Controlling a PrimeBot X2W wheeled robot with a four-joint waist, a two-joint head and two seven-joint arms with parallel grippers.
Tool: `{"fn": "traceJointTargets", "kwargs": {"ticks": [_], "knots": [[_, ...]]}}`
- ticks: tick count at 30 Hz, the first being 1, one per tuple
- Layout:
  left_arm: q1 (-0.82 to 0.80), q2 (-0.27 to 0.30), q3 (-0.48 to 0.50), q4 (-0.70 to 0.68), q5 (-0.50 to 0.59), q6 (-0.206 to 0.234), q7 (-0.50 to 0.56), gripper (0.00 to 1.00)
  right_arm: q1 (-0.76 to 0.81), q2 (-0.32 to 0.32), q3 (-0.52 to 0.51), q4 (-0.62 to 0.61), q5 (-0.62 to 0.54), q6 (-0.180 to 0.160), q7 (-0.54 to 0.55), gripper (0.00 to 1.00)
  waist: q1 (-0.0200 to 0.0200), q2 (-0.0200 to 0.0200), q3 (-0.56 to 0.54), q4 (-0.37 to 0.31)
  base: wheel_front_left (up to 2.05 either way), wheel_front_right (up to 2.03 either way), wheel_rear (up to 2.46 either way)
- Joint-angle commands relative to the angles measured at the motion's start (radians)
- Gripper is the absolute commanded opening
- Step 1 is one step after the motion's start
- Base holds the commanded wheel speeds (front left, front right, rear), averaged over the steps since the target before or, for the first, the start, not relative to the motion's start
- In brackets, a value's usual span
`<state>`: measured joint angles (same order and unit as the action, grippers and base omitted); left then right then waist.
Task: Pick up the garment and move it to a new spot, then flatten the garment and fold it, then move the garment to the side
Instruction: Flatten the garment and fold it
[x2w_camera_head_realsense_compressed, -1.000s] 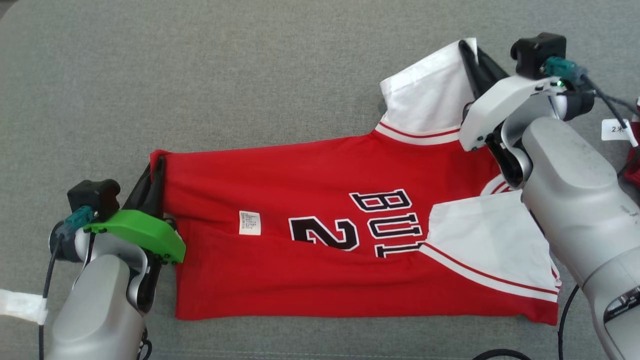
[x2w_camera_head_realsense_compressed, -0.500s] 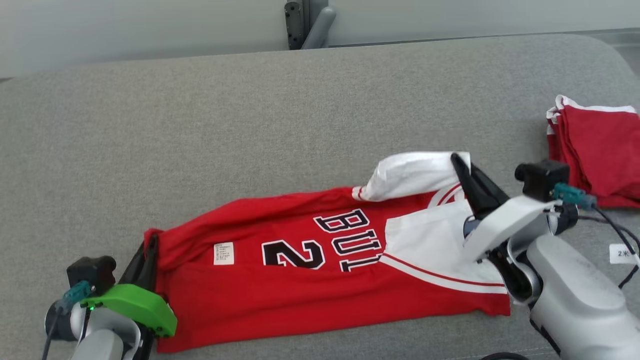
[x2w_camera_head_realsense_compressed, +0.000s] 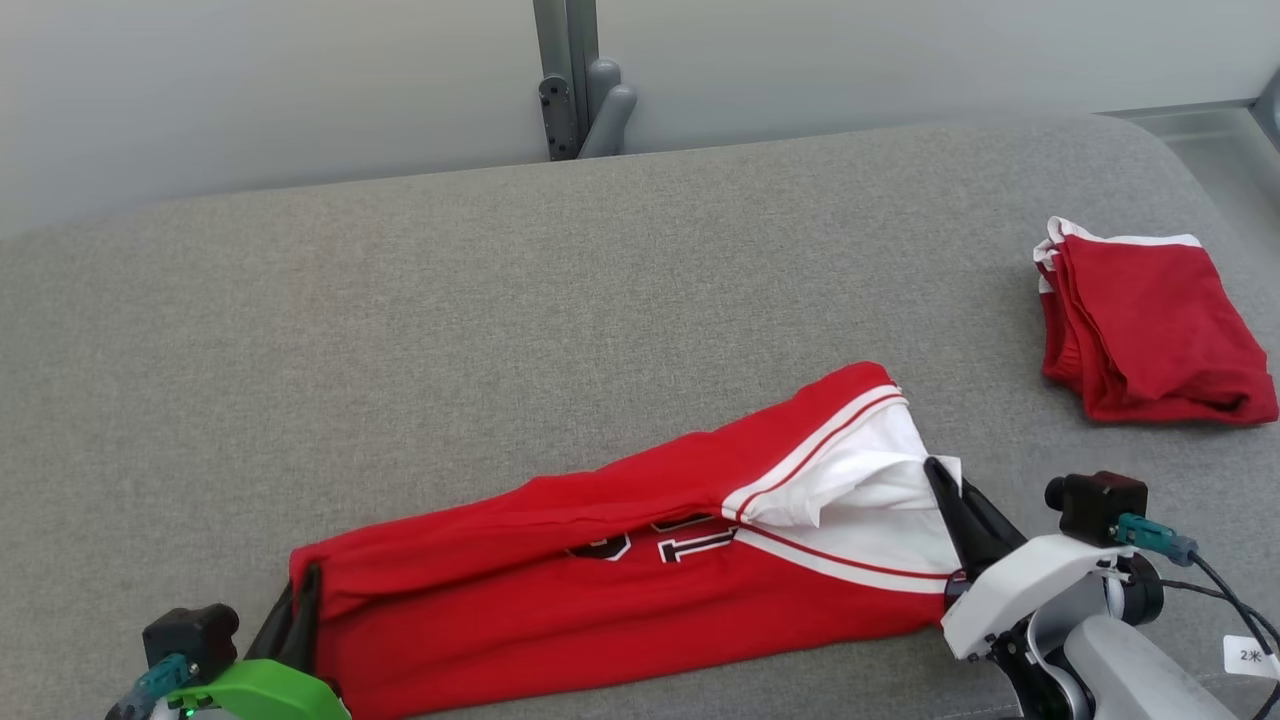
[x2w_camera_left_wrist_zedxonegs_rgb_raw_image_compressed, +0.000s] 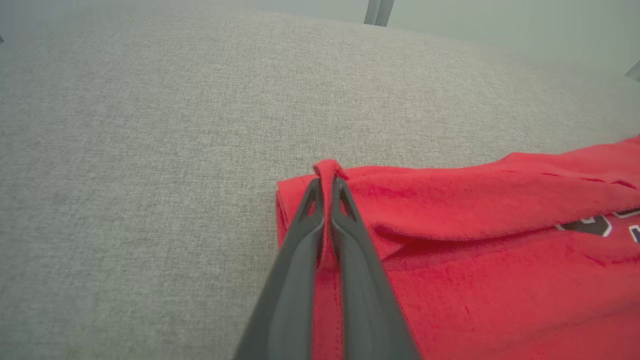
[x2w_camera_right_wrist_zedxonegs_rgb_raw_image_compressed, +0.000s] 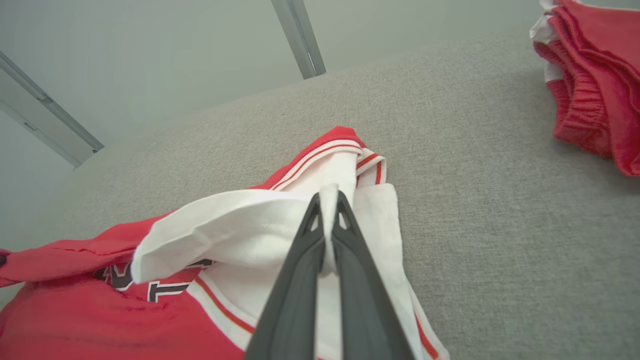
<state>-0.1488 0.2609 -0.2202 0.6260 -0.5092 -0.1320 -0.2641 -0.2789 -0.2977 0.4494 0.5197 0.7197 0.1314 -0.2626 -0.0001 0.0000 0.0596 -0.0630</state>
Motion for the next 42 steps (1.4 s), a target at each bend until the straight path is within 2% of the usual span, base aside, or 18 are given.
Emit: {"fn": "traceJointTargets", "kwargs": {"ticks": [1, 4, 5, 6, 7, 8, 9, 16, 23, 31, 42], "knots": [[0.024, -0.004, 0.003, -0.002, 0.003, 0.003, 0.001, 0.00, 0.021, 0.003, -0.010, 0.005, -0.005, -0.002, -0.002, 0.00, 0.0001, 0.0000, -0.007, 0.002, 0.00, 0.00, 0.00], [0.042, -0.007, 0.006, -0.004, 0.004, 0.003, 0.001, 0.00, 0.040, 0.013, -0.019, 0.015, -0.016, -0.002, -0.002, 0.00, 0.0001, 0.0000, -0.012, 0.003, 0.00, 0.00, 0.00], [0.048, -0.009, 0.005, -0.002, 0.008, 0.003, 0.001, 0.03, 0.044, 0.013, -0.022, 0.022, -0.022, -0.002, -0.002, 0.00, 0.0001, 0.0000, -0.012, 0.004, 0.00, 0.00, 0.00], [0.053, -0.010, 0.005, -0.001, 0.012, 0.003, 0.001, 0.11, 0.048, 0.013, -0.024, 0.029, -0.025, -0.002, -0.003, 0.00, 0.0001, 0.0000, -0.012, 0.004, 0.00, 0.00, 0.00], [0.059, -0.012, 0.003, 0.004, 0.017, 0.003, 0.001, 0.28, 0.052, 0.019, -0.034, 0.040, -0.020, -0.002, -0.003, 0.00, 0.0001, 0.0000, -0.012, 0.004, 0.00, 0.00, 0.00], [0.064, -0.014, 0.006, 0.010, 0.023, 0.003, 0.001, 0.64, 0.056, 0.023, -0.046, 0.055, -0.012, -0.002, -0.003, 0.47, 0.0001, 0.0000, -0.012, 0.005, 0.00, 0.00, 0.00], [0.068, -0.020, 0.016, 0.022, 0.030, 0.003, 0.001, 1.00, 0.060, 0.028, -0.046, 0.074, -0.011, -0.002, -0.002, 1.00, 0.0001, 0.0000, -0.013, 0.007, 0.00, 0.00, 0.00], [0.135, -0.083, 0.169, -0.007, 0.140, 0.037, 0.001, 1.00, 0.122, 0.045, -0.149, 0.063, -0.050, -0.002, -0.003, 1.00, 0.0001, 0.0000, -0.034, 0.021, 0.00, 0.00, 0.00], [0.206, -0.154, 0.268, -0.098, 0.257, 0.028, 0.001, 1.00, 0.148, 0.070, -0.204, 0.072, -0.134, -0.001, -0.003, 1.00, 0.0001, 0.0000, -0.047, 0.036, 0.00, 0.00, 0.00], [0.186, -0.197, 0.301, -0.144, 0.327, 0.016, 0.001, 1.00, 0.075, 0.104, -0.235, 0.148, -0.220, -0.001, -0.003, 1.00, 0.0001, 0.0000, -0.020, 0.078, 0.00, 0.00, 0.00], [0.151, -0.207, 0.308, -0.153, 0.347, 0.004, 0.001, 1.00, -0.062, 0.132, -0.255, 0.341, -0.275, -0.002, 0.004, 1.00, 0.0001, 0.0000, 0.032, 0.121, 0.00, 0.00, 0.00]]}}
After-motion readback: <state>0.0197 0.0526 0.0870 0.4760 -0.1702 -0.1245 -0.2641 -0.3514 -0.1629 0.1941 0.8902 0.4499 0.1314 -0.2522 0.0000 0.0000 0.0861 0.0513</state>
